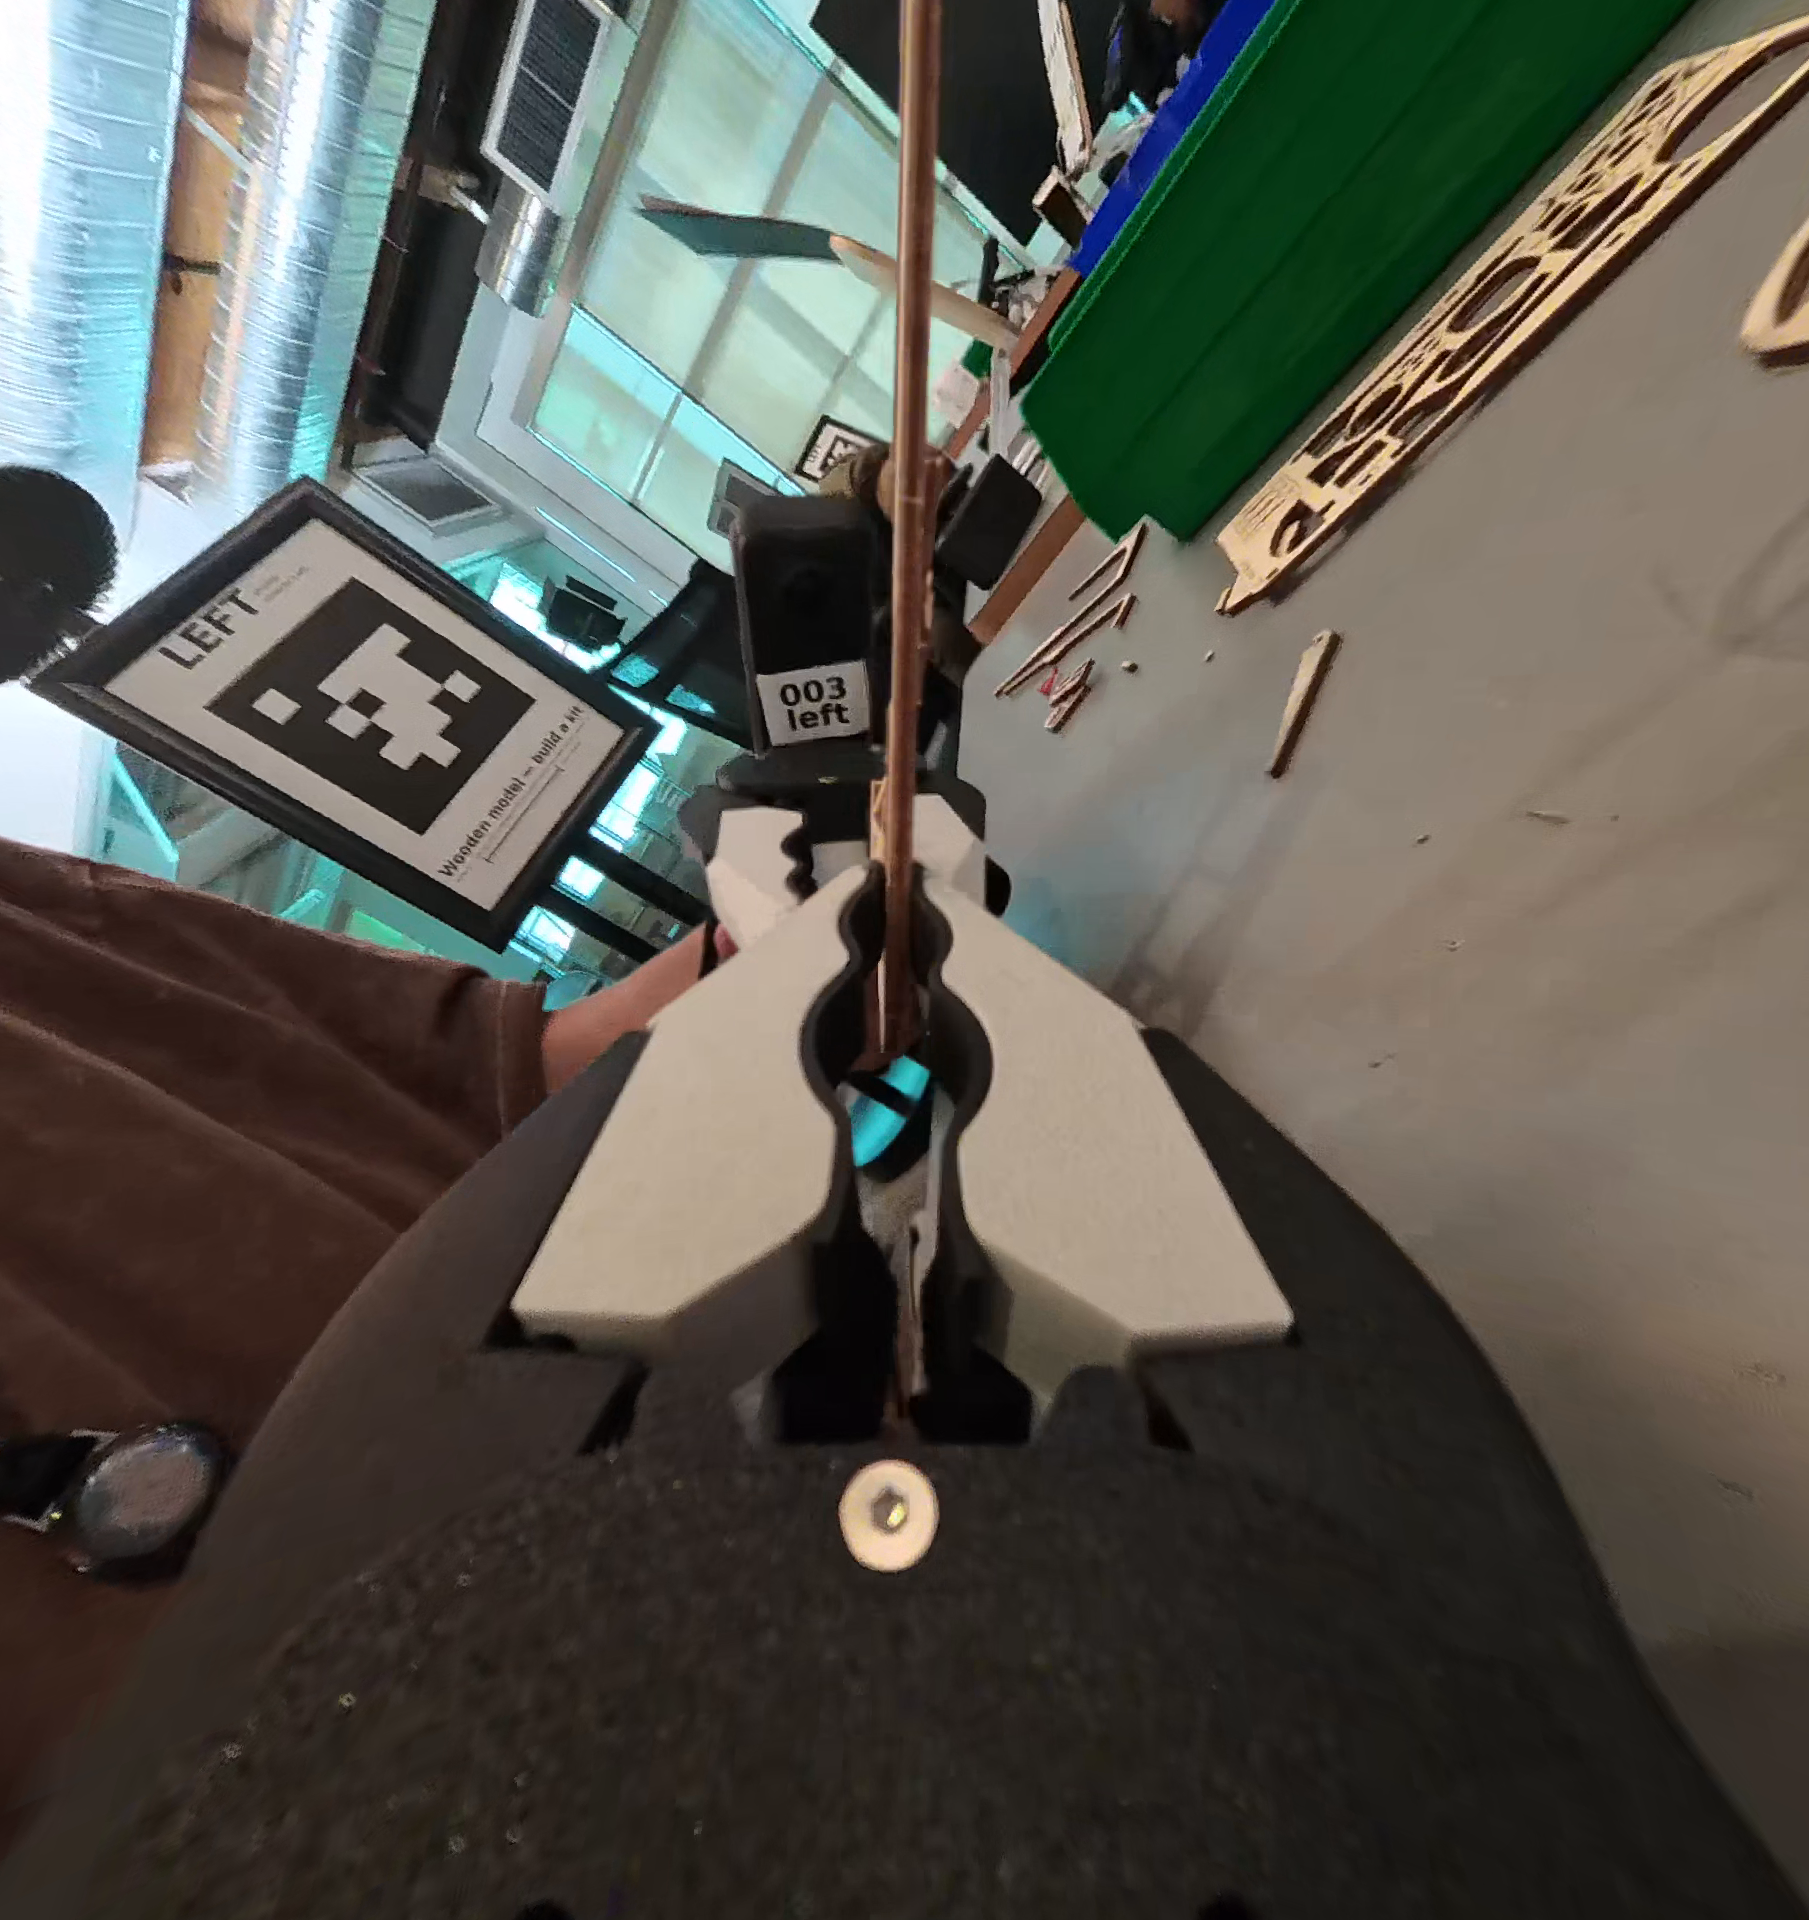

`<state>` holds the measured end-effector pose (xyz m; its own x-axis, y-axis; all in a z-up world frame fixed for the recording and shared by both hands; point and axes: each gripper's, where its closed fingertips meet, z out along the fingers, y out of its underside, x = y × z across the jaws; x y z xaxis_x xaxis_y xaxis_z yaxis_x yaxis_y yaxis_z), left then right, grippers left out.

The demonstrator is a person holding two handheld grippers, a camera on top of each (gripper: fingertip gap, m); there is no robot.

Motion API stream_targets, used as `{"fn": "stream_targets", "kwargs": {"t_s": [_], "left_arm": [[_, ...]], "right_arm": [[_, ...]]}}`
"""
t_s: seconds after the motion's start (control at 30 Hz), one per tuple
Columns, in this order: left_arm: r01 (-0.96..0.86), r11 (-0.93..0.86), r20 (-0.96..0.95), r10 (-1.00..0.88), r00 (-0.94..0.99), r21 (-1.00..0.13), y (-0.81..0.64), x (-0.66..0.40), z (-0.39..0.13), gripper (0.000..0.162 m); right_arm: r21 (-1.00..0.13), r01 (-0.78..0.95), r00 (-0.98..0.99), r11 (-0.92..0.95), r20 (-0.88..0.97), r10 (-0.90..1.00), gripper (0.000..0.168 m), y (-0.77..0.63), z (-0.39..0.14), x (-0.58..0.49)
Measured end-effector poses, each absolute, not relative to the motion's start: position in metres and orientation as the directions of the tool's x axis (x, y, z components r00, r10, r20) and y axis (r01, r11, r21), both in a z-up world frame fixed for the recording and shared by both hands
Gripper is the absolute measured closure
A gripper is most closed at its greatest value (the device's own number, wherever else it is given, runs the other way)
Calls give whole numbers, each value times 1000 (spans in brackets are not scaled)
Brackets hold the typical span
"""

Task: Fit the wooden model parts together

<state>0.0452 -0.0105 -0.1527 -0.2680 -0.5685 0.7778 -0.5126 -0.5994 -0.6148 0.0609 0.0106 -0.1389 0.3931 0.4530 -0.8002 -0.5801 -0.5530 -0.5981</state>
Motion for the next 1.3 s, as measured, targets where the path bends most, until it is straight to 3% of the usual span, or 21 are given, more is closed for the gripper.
{"fn": "stream_targets", "kwargs": {"t_s": [0.07, 0.13, 0.47, 0.8, 0.9, 1.17, 1.3], "left_arm": [[-477, -613, 766, -594, -247, -630, -3, 51, -152, 156], [-489, -626, 787, -560, -260, -607, -4, 50, -152, 160], [-531, -563, 734, -655, -182, -634, -5, 51, -170, 161], [-537, -578, 760, -618, -202, -614, -6, 50, -167, 161], [-542, -577, 761, -616, -202, -611, -7, 50, -167, 161], [-579, -531, 715, -686, -135, -619, -8, 53, -183, 161], [-572, -540, 722, -678, -140, -618, -7, 53, -181, 161]], "right_arm": [[-622, -554, 426, -554, -783, 453, 166, 10, -142, 59], [-633, -540, 450, -555, -774, 445, 165, 11, -145, 59], [-717, -432, 672, -547, -660, 336, 161, 16, -170, 65], [-652, -556, 519, -515, -757, 397, 149, 14, -150, 74], [-661, -549, 550, -511, -747, 374, 161, 15, -153, 78], [-784, -336, 830, -522, -508, 228, 163, 19, -181, 85], [-777, -385, 794, -498, -554, 249, 161, 18, -175, 86]]}}
